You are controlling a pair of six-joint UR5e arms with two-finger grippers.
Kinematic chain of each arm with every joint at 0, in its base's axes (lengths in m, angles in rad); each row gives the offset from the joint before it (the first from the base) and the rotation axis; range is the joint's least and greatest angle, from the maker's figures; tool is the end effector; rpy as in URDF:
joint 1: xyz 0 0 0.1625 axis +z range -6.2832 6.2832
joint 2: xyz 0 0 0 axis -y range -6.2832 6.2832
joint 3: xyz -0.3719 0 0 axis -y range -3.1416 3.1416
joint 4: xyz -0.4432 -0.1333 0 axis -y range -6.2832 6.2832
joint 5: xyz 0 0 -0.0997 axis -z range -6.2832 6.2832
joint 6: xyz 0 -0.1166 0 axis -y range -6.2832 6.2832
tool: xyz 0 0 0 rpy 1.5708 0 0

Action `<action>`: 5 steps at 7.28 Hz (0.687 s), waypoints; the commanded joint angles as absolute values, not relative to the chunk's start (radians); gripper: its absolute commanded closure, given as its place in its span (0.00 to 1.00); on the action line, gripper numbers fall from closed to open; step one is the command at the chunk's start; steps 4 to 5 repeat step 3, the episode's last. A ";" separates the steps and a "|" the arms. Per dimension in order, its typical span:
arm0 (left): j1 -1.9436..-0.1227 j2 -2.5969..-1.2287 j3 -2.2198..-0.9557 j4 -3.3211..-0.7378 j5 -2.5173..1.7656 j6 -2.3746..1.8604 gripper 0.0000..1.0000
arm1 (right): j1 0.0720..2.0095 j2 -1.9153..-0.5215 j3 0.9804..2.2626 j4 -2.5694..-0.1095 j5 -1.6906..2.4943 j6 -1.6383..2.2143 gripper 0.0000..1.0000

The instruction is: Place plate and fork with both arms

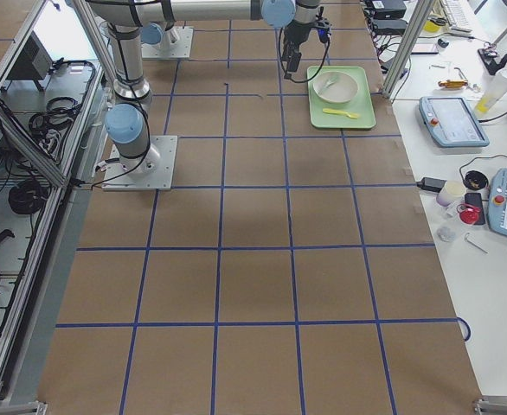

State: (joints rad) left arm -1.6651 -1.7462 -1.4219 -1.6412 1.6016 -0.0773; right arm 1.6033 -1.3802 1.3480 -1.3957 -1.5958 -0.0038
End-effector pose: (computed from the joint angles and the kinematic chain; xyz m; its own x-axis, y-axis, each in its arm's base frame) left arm -0.1852 -0.5810 0.3913 -0.9991 0.0203 -0.0380 0.0166 0.9954 0.0941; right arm 0.1497 -0.5910 0.4124 -0.9989 -0.0398 0.0242 -0.0360 0.9891 0.1425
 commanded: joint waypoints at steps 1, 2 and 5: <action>-1.671 -1.755 -1.430 -1.618 1.597 -0.071 0.00 | 1.612 -1.419 1.350 -1.372 -1.586 -0.002 0.00; -1.671 -1.749 -1.431 -1.618 1.597 -0.072 0.00 | 1.621 -1.414 1.348 -1.377 -1.586 -0.002 0.00; -1.663 -1.734 -1.433 -1.620 1.601 -0.072 0.00 | 1.626 -1.405 1.353 -1.378 -1.598 -0.002 0.00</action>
